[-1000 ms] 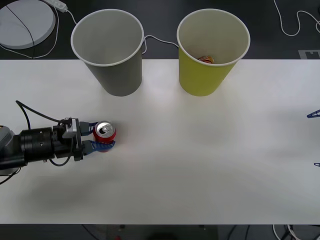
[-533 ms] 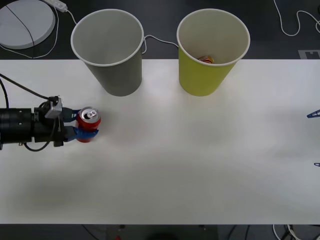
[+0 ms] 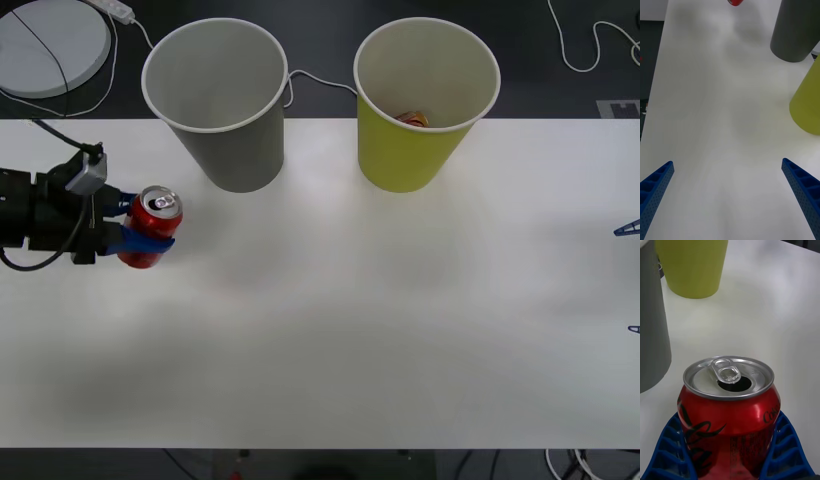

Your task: Put the can into the green bin and the plastic bottle into the gray bin

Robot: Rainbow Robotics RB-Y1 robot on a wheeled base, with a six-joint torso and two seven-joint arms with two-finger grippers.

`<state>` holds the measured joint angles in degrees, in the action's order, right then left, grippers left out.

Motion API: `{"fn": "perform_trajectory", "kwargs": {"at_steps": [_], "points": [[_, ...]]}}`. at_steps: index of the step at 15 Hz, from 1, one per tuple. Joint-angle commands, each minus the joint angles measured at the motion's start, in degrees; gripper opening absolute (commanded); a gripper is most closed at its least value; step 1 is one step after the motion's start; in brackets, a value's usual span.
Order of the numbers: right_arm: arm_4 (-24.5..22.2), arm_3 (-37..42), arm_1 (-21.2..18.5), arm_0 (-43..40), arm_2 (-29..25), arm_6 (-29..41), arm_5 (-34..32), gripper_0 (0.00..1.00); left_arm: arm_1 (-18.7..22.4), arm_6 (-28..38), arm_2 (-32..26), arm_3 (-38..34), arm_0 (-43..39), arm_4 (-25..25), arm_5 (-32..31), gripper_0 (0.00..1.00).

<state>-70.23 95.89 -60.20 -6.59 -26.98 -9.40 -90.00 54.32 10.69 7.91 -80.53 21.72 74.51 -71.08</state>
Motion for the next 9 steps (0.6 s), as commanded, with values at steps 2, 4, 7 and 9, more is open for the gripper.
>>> {"fn": "perform_trajectory", "kwargs": {"at_steps": [2,4,7,9], "points": [[0.0,0.0,0.0,0.0,0.0,0.0,0.0,1.0,4.39,10.85,0.0,-10.17,-0.01,2.48,-0.29,0.0],[0.0,0.0,0.0,0.0,0.0,0.0,0.0,1.0,7.2,17.61,0.0,-16.24,-0.01,2.57,-0.29,0.0],[0.0,0.0,0.0,0.0,0.0,0.0,0.0,1.0,9.4,26.93,-1.32,-22.83,0.08,2.65,-0.29,0.0],[0.0,0.0,0.0,0.0,0.0,0.0,0.0,1.0,10.63,32.2,-1.59,-25.55,1.13,2.83,-0.29,0.0]]}}
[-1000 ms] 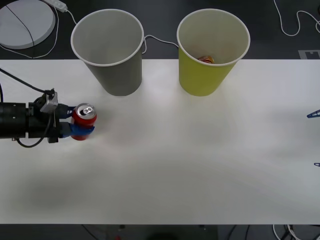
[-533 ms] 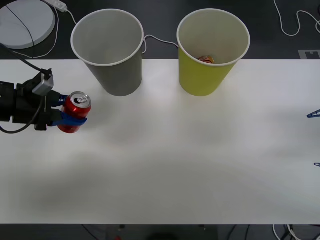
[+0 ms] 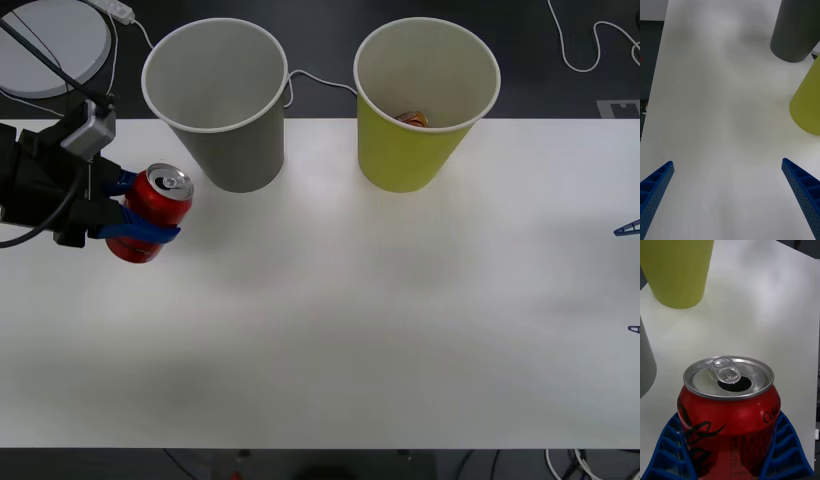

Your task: Put the can into the green bin and the plastic bottle into the gray bin

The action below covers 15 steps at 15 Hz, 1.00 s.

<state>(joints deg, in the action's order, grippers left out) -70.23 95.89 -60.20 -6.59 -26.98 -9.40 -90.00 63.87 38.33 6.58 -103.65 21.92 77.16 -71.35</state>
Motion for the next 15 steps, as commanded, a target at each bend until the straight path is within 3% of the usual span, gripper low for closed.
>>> {"fn": "perform_trajectory", "kwargs": {"at_steps": [1,6,10,12,15], "points": [[0.0,0.0,0.0,0.0,0.0,0.0,0.0,1.0,2.22,8.69,-0.25,-4.99,1.99,1.5,0.07,0.0],[0.0,0.0,0.0,0.0,0.0,0.0,0.0,1.0,4.24,26.44,1.86,-13.25,10.51,7.13,-2.3,0.0],[0.0,0.0,0.0,0.0,0.0,0.0,0.0,1.0,4.24,37.16,13.11,-12.1,26.07,9.06,-2.3,0.0],[0.0,0.0,0.0,0.0,0.0,0.0,0.0,1.0,4.16,37.78,20.49,-9.47,34.6,9.5,-2.21,0.0],[0.0,0.0,0.0,0.0,0.0,0.0,0.0,1.0,0.9,37.87,30.69,-3.23,46.46,9.85,-1.33,0.0]]}}
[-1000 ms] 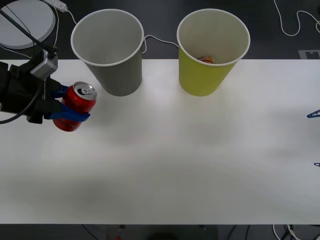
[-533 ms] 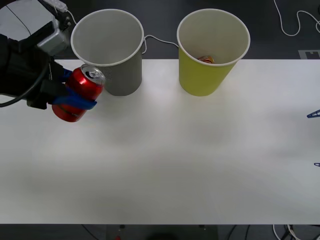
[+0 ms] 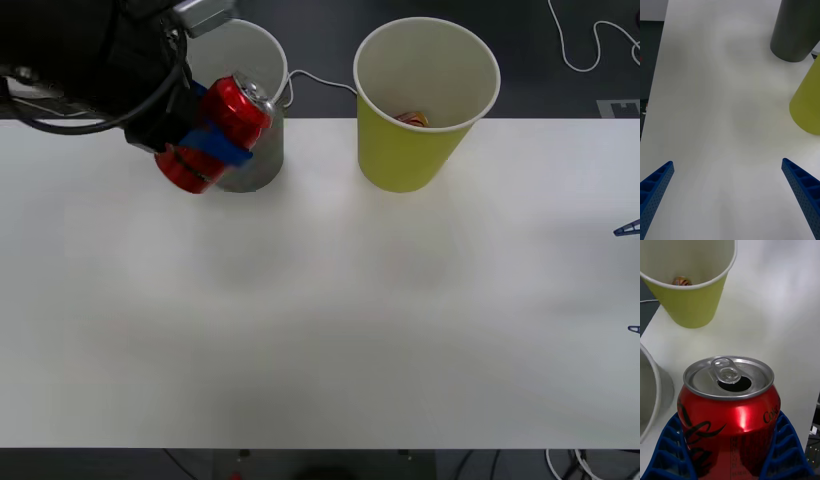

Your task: Put the can into the green bin and the plastic bottle into the gray bin

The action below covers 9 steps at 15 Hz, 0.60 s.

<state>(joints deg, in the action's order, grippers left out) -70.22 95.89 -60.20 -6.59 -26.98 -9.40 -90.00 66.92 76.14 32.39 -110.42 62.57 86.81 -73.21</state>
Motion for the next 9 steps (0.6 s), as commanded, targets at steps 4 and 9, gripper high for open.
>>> {"fn": "perform_trajectory", "kwargs": {"at_steps": [4,9], "points": [[0.0,0.0,0.0,0.0,0.0,0.0,0.0,1.0,-11.38,0.06,14.9,18.48,19.52,-0.59,2.29,0.0],[0.0,0.0,0.0,0.0,0.0,0.0,0.0,1.0,-26.23,-0.03,23.25,38.87,32.62,-1.91,5.71,0.0]]}}
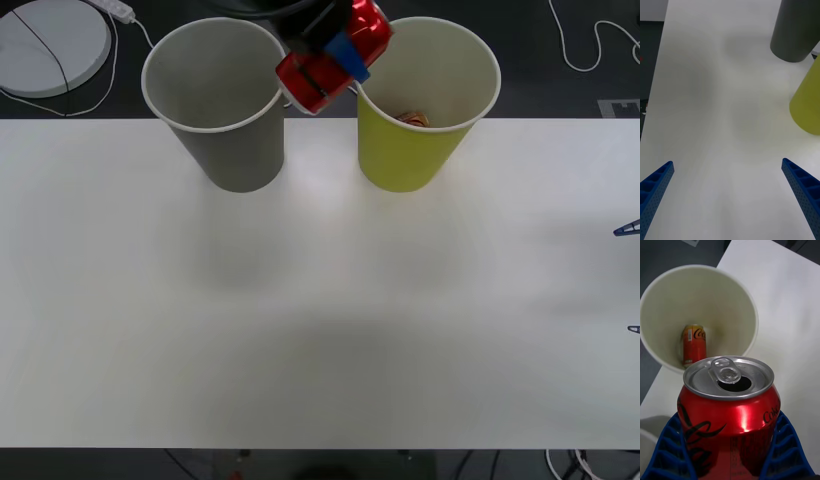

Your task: Put the can into the green bin and the plastic bottle into the gray bin

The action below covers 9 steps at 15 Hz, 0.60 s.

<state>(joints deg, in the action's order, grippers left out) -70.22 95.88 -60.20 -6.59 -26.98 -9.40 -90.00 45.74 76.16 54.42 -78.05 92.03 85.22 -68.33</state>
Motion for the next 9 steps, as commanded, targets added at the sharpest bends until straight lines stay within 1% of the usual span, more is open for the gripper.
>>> {"fn": "perform_trajectory", "kwargs": {"at_steps": [1,3,4,5,7,9], "points": [[0.0,0.0,0.0,0.0,0.0,0.0,0.0,1.0,-9.27,-0.22,1.31,12.22,5.09,-0.32,1.36,0.0],[0.0,0.0,0.0,0.0,0.0,0.0,0.0,1.0,-15.86,-1.19,1.66,21.8,8.17,-0.06,2.5,0.0],[0.0,0.0,0.0,0.0,0.0,0.0,0.0,1.0,-18.67,-1.54,2.89,26.28,10.01,-0.06,3.38,0.0],[0.0,0.0,0.0,0.0,0.0,0.0,0.0,1.0,-22.01,-1.81,5.44,31.56,12.56,-0.41,4.87,0.0],[0.0,0.0,0.0,0.0,0.0,0.0,0.0,1.0,-27.02,-1.81,8.6,39.11,15.64,-0.58,7.42,0.0],[0.0,0.0,0.0,0.0,0.0,0.0,0.0,1.0,-31.24,-1.72,9.83,45.62,17.04,-0.58,10.15,0.0]]}}
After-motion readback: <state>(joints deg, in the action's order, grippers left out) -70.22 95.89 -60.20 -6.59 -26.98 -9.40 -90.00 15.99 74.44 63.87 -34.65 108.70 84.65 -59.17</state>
